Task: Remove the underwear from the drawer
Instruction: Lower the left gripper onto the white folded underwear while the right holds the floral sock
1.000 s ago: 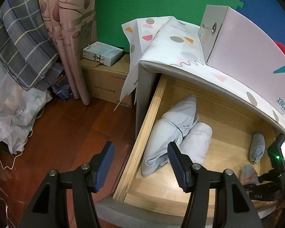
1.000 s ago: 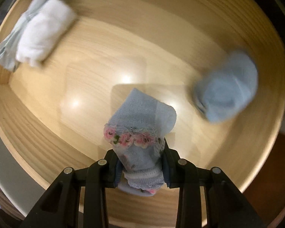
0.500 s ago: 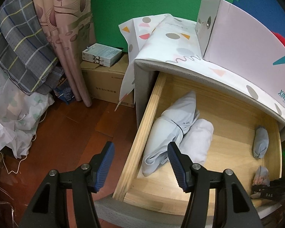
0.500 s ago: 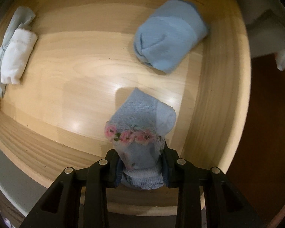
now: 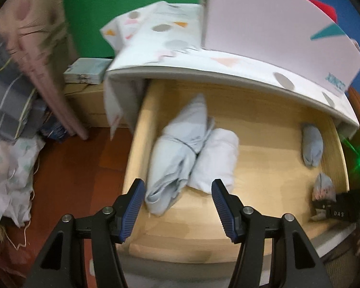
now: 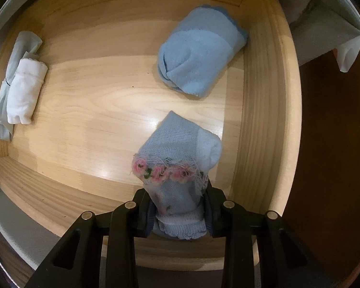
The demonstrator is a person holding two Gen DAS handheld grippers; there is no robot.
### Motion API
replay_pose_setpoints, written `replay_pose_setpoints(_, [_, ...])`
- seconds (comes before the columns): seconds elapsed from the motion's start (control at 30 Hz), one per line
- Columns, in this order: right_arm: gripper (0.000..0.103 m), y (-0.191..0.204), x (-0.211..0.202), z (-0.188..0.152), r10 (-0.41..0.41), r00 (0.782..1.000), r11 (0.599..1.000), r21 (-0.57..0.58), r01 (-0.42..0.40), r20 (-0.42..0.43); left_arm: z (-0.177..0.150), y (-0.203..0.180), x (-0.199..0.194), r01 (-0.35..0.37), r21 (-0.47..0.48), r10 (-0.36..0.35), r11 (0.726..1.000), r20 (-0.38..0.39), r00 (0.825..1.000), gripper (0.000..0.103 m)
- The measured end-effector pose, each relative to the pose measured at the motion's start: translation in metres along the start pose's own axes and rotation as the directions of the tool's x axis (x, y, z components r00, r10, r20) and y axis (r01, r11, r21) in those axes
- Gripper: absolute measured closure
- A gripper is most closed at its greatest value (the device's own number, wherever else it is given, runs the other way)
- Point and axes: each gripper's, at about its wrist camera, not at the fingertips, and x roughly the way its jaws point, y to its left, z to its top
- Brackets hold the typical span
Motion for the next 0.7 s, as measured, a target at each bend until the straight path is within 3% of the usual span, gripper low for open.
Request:
replay_pose_setpoints(0.23, [0.074, -0.008, -0.002, -0.004, 0.005, 1.0, 1.0, 0.002, -0.005, 0.006, 0.018, -0.02, 0.03, 0.069, 0.058, -0.061, 0.996, -0.117, 0.991, 0.044])
replay_pose_setpoints(0.4, [0.074, -0.009, -0.002, -0.005, 0.012, 1.0, 1.0, 0.005, -0.012, 0.009, 0.03, -0.032, 0.051, 0.116, 0.035, -0.109, 0.993, -0.173, 0.979, 0.044])
replay_pose_setpoints(0.6, [0.074, -0.013, -0.004, -0.005, 0.022, 1.0, 1.0, 0.008, -0.022, 0.014, 0.045, -0.041, 0.077, 0.114, 0.028, -0.104, 0.993, -0.246, 0.964, 0.044])
replay_pose_setpoints(0.7, [0.074, -0.014, -0.003, -0.005, 0.026, 1.0, 1.0, 0.009, -0.026, 0.016, 0.05, -0.042, 0.084, 0.094, 0.035, -0.082, 0.995, -0.252, 0.964, 0.044])
